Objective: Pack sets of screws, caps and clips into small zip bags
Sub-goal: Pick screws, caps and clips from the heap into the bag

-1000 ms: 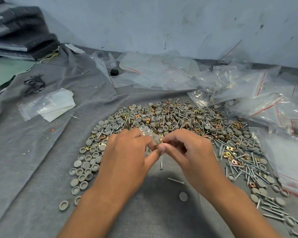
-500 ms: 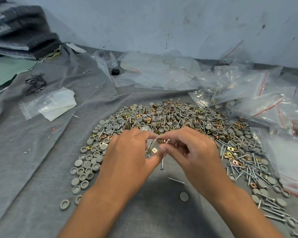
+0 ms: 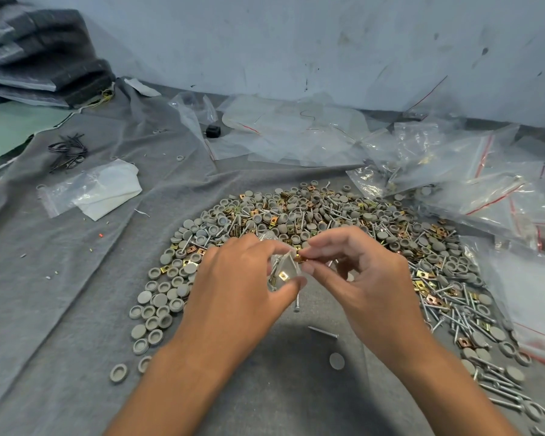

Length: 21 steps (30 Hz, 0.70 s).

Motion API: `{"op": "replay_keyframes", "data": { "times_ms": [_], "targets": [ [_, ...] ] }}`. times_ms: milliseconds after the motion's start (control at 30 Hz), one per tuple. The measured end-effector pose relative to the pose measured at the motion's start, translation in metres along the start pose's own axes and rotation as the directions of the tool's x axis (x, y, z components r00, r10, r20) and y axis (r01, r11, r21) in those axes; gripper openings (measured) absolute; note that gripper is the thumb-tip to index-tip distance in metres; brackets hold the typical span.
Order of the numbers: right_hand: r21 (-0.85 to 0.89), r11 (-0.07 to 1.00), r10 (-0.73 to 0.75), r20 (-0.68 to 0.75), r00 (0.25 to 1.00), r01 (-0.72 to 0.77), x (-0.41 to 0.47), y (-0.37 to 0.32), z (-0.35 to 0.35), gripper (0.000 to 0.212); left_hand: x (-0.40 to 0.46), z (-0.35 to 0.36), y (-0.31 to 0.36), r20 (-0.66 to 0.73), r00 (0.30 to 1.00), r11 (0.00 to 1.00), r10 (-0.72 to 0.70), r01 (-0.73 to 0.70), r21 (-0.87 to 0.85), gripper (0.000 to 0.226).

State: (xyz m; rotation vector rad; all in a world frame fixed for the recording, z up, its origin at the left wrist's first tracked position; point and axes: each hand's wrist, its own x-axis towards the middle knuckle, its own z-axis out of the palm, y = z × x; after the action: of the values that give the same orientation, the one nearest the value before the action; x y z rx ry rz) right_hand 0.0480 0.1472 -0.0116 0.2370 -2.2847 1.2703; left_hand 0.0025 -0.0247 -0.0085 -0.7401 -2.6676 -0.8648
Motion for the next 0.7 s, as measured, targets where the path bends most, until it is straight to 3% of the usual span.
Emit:
{"op": "replay_keyframes", "data": {
  "times_ms": [200,400,500,567,700],
  "targets": [
    [-0.082,0.996,-0.025,-0.012,1.0,0.023,0.001,-0.005,0.005,0.022,0.001,0.0,0.001,0.002,1.0,1.0,0.002,-0.002,0.004,0.045],
    [-0.058,0.981,0.173,-0.167,0.971,-0.185,0.008,0.015,-0.009,0.011,0.001,-0.002,-0.002,-0.019,1.0,0.999,-0.022,0.021,-0.041,0.042],
    [-0.262,0.931,0.273,0.038,0.961,-0.255,0.004,0.034,-0.004,0.015,0.003,-0.005,-0.004,-0.065,0.996,0.992,-0.066,0.058,-0.113,0.036],
    [-0.43,0.891,0.241,0.168,0.956,-0.148,-0.002,0.043,0.009,0.022,0.005,-0.007,-0.006,-0.128,0.986,0.984,-0.106,0.086,-0.157,0.031],
    [-0.599,0.8,0.153,0.263,0.953,0.037,-0.001,0.056,0.021,0.041,0.008,-0.009,-0.007,-0.204,0.961,0.966,-0.186,0.141,-0.216,0.034]
  ]
}}
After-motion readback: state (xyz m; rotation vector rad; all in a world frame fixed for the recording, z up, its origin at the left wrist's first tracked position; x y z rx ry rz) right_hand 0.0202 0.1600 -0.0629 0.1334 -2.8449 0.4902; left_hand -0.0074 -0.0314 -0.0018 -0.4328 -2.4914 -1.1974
